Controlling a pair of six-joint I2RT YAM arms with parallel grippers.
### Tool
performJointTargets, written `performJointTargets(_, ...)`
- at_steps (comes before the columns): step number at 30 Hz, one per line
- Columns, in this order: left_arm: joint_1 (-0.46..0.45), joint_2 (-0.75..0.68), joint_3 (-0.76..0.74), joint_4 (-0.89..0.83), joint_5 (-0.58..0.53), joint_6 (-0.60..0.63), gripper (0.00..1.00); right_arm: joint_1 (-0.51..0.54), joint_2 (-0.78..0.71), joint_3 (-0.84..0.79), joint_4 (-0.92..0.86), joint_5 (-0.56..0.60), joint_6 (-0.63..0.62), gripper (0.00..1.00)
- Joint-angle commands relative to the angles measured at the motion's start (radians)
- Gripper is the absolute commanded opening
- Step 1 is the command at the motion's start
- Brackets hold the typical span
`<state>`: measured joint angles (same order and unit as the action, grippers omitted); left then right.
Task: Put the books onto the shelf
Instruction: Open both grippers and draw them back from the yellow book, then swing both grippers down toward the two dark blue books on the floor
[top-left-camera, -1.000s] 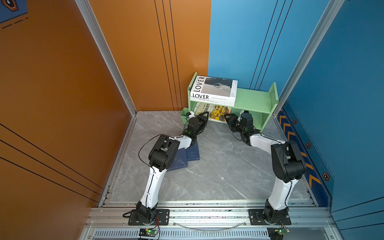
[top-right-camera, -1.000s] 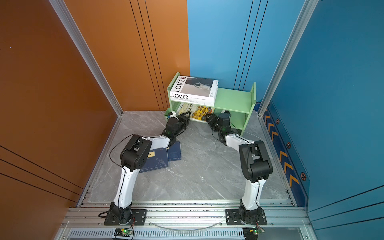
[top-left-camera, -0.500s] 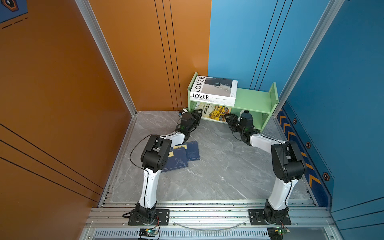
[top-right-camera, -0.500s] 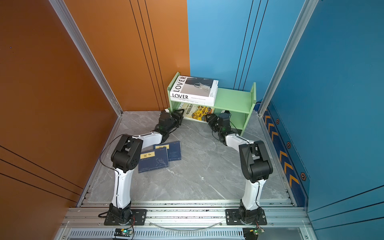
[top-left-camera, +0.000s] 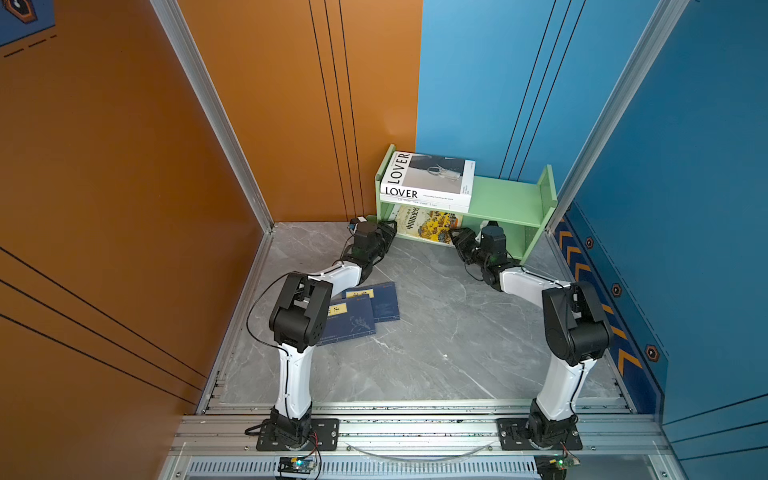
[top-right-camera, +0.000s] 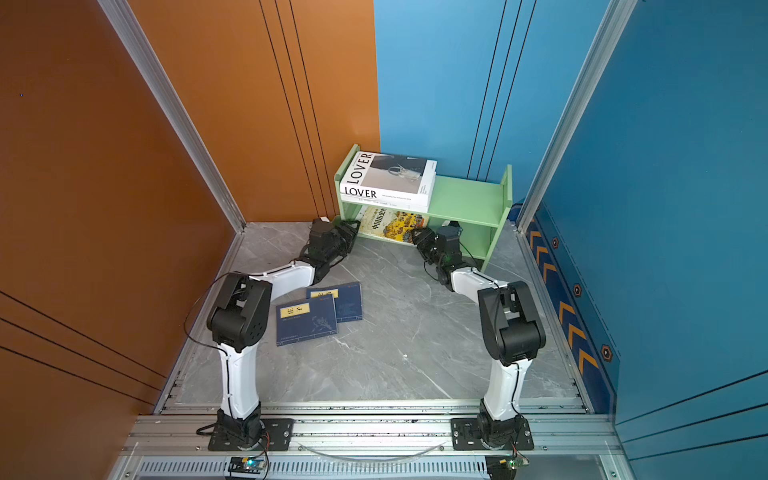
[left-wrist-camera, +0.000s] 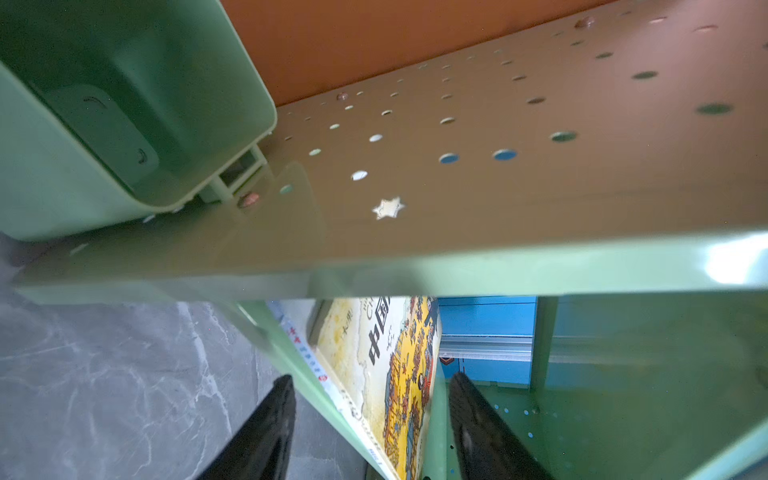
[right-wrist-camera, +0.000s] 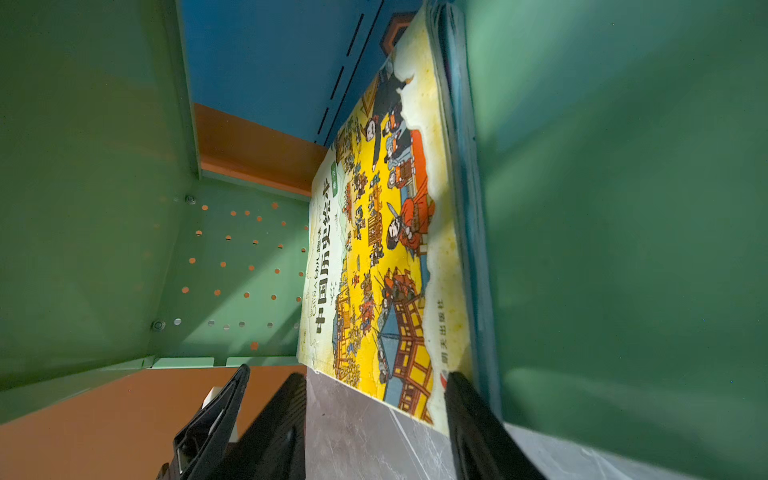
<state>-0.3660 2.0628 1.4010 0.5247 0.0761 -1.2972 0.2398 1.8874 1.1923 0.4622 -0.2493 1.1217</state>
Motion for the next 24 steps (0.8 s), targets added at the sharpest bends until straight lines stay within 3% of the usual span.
performJointTargets(1, -0.007, -0.065, -0.033, -0.025, -0.041, 0.068, 0.61, -0.006, -0.027, -0.016, -0.089, 0.019, -0.028, 0.57)
performJointTargets(12, 0.024, -0.293, -0.240, -0.036, -0.020, 0.261, 0.64, -0.004, -0.163, -0.030, -0.120, -0.024, -0.187, 0.60)
performJointTargets(20, 0.086, -0.534, -0.444, -0.168, -0.037, 0.340, 0.66, 0.002, -0.283, -0.089, -0.236, 0.000, -0.230, 0.60)
performJointTargets(24, 0.129, -0.680, -0.533, -0.307, -0.067, 0.374, 0.67, 0.061, -0.334, -0.105, -0.290, 0.022, -0.275, 0.61)
